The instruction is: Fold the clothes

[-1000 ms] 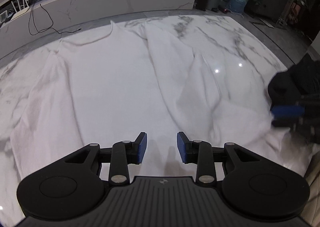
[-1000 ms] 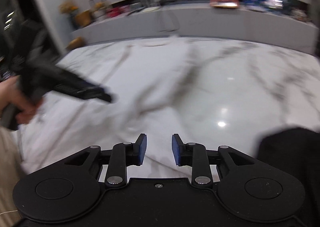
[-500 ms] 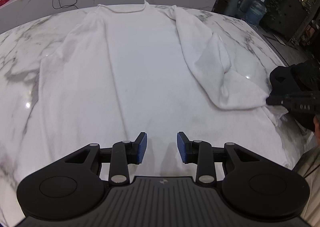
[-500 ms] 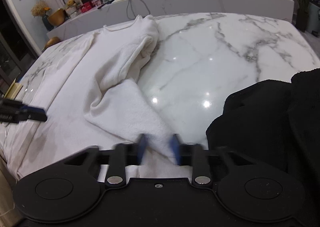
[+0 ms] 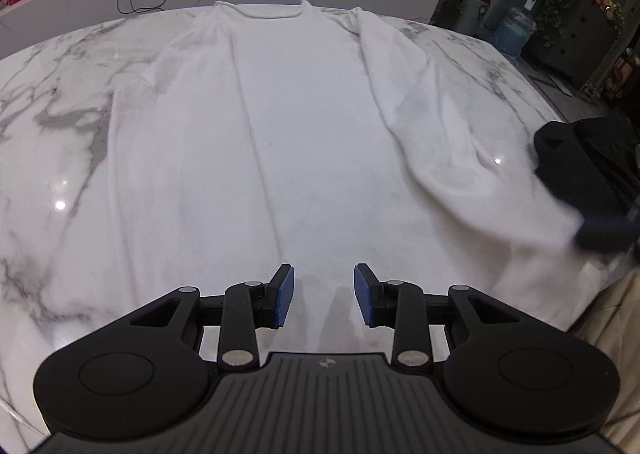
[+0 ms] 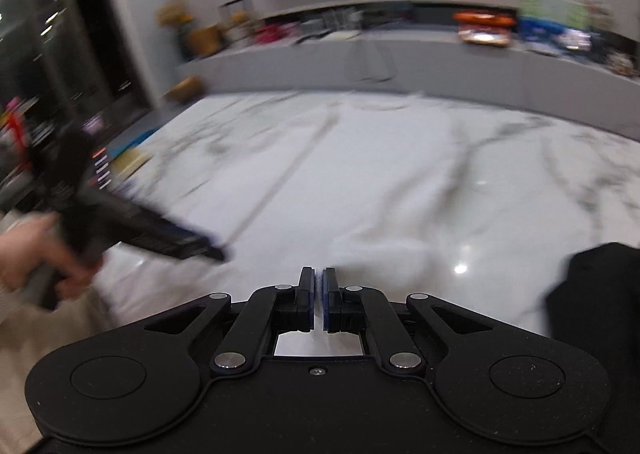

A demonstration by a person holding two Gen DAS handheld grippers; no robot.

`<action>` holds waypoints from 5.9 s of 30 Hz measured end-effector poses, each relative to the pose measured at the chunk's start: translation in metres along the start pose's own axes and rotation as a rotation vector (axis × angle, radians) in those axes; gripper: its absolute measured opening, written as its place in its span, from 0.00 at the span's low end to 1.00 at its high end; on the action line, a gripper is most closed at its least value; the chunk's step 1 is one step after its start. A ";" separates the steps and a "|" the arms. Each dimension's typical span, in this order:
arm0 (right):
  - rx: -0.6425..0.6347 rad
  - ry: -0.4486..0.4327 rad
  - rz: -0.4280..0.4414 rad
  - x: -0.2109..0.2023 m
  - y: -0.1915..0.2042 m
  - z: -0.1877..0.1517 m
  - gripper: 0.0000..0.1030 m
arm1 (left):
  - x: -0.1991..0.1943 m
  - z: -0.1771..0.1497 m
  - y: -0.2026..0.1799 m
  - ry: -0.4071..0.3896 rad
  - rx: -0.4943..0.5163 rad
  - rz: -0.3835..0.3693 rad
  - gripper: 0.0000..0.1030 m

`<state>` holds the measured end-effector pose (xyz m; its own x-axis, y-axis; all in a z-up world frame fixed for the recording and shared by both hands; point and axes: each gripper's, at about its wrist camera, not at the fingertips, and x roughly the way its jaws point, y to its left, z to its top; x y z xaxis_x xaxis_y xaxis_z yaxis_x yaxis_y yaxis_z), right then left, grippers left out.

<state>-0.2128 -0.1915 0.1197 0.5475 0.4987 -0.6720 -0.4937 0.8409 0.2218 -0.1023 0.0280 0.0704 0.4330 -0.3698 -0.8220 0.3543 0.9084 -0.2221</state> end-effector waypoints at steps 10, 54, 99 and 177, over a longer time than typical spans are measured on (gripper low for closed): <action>0.017 0.091 -0.031 0.024 0.029 -0.044 0.22 | -0.004 -0.010 -0.037 -0.014 0.045 -0.093 0.30; 0.084 0.149 -0.307 0.062 -0.102 0.015 0.26 | -0.030 0.055 0.048 -0.057 -0.145 0.261 0.31; 0.014 -0.031 -0.313 0.132 -0.166 0.118 0.03 | 0.120 0.226 -0.081 -0.099 0.243 -0.114 0.11; 0.530 0.085 -0.093 0.007 -0.032 -0.056 0.20 | -0.004 -0.044 -0.093 0.079 0.274 -0.135 0.05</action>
<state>-0.2308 -0.2266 0.0685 0.5050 0.4169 -0.7558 -0.0254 0.8824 0.4698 -0.1739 -0.0463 0.0712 0.3046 -0.4576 -0.8354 0.6191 0.7616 -0.1914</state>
